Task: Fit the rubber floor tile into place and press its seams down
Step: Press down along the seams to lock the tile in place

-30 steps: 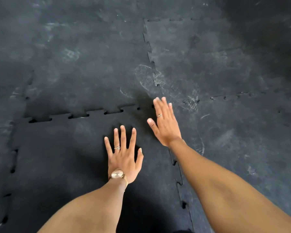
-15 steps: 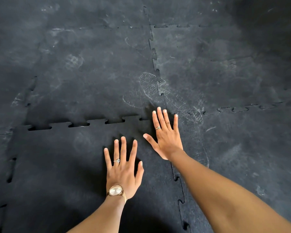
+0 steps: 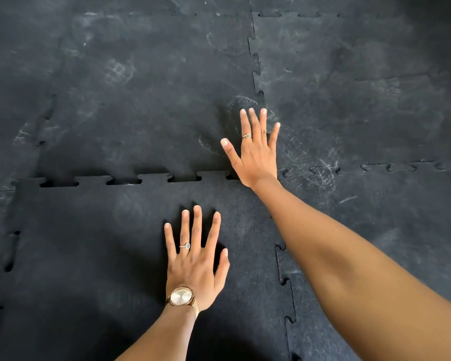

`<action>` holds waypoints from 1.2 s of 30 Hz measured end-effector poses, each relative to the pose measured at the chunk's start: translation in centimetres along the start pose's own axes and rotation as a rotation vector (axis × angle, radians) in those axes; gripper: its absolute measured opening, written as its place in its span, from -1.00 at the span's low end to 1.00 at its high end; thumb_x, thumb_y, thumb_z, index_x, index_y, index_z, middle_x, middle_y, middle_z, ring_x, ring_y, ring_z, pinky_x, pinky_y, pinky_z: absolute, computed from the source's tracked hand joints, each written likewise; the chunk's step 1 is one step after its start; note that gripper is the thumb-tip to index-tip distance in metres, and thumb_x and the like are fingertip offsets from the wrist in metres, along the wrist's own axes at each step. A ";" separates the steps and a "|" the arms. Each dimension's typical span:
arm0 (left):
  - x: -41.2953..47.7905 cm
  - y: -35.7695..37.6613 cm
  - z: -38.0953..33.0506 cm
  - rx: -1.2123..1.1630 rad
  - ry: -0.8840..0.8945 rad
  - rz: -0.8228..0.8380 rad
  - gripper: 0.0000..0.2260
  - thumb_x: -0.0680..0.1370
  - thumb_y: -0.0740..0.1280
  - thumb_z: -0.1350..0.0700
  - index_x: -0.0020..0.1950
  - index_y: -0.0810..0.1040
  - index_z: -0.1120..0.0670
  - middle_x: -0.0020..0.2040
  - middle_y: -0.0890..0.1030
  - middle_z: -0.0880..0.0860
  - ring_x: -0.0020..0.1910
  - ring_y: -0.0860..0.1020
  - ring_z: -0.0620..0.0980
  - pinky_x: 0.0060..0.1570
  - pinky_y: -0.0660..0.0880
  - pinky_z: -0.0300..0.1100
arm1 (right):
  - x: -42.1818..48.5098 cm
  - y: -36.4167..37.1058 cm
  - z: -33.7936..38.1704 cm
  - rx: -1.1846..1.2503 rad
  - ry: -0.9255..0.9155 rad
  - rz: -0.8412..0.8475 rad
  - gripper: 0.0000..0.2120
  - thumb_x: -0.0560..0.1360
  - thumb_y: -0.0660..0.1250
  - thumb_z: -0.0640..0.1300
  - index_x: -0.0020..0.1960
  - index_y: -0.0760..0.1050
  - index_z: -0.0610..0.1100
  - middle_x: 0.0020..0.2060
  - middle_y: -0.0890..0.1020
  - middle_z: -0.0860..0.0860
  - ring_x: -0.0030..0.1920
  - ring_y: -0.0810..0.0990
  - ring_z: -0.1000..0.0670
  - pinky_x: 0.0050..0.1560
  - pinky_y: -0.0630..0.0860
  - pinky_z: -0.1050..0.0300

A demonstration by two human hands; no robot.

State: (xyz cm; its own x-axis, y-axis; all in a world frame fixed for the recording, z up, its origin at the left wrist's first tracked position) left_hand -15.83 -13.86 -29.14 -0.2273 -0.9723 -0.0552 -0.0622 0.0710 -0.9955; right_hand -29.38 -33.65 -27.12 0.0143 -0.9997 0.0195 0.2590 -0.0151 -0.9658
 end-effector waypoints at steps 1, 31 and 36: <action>0.0 0.0 -0.1 -0.007 -0.002 0.003 -0.38 0.58 0.04 -0.15 0.61 0.09 0.02 0.60 0.07 0.22 0.58 0.03 0.24 0.46 0.01 0.36 | 0.0 0.2 -0.1 -0.032 0.007 0.021 -0.23 0.55 -0.24 0.34 0.59 -0.15 -0.13 0.59 -0.06 -0.07 0.56 -0.27 -0.13 0.48 -0.27 -0.33; 20.7 -1.6 0.5 -0.041 -0.154 -0.071 -0.32 0.58 -0.24 -0.30 0.61 -0.15 0.02 0.60 -0.13 0.26 0.58 -0.21 0.24 0.44 -0.23 0.38 | -1.4 -2.4 -5.1 0.206 0.395 -0.364 -0.54 0.66 0.02 -0.12 0.52 0.16 -0.24 0.50 0.25 -0.16 0.56 -0.07 -0.22 0.52 -0.08 -0.26; 21.3 -0.9 -0.1 -0.008 -0.060 0.022 -0.34 0.60 -0.22 -0.29 0.61 -0.16 0.04 0.60 -0.12 0.27 0.57 -0.20 0.27 0.38 -0.23 0.46 | -0.2 -0.6 -4.9 0.040 0.442 -0.183 -0.49 0.67 -0.06 0.03 0.56 0.10 -0.16 0.55 0.14 -0.13 0.56 -0.17 -0.20 0.50 -0.21 -0.31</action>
State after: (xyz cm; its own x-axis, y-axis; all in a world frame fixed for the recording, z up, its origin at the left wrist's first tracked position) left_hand -20.69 -34.65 -29.40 -0.1703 -0.9820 -0.0814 -0.0653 0.0937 -0.9935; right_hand -34.22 -33.48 -27.81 -0.4447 -0.8931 0.0682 0.2559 -0.1997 -0.9459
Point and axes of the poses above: each hand's wrist, its own x-axis towards the middle knuckle, its own y-axis out of the palm, z = x × y, the point moved 10 cm from there along x, towards the middle knuckle
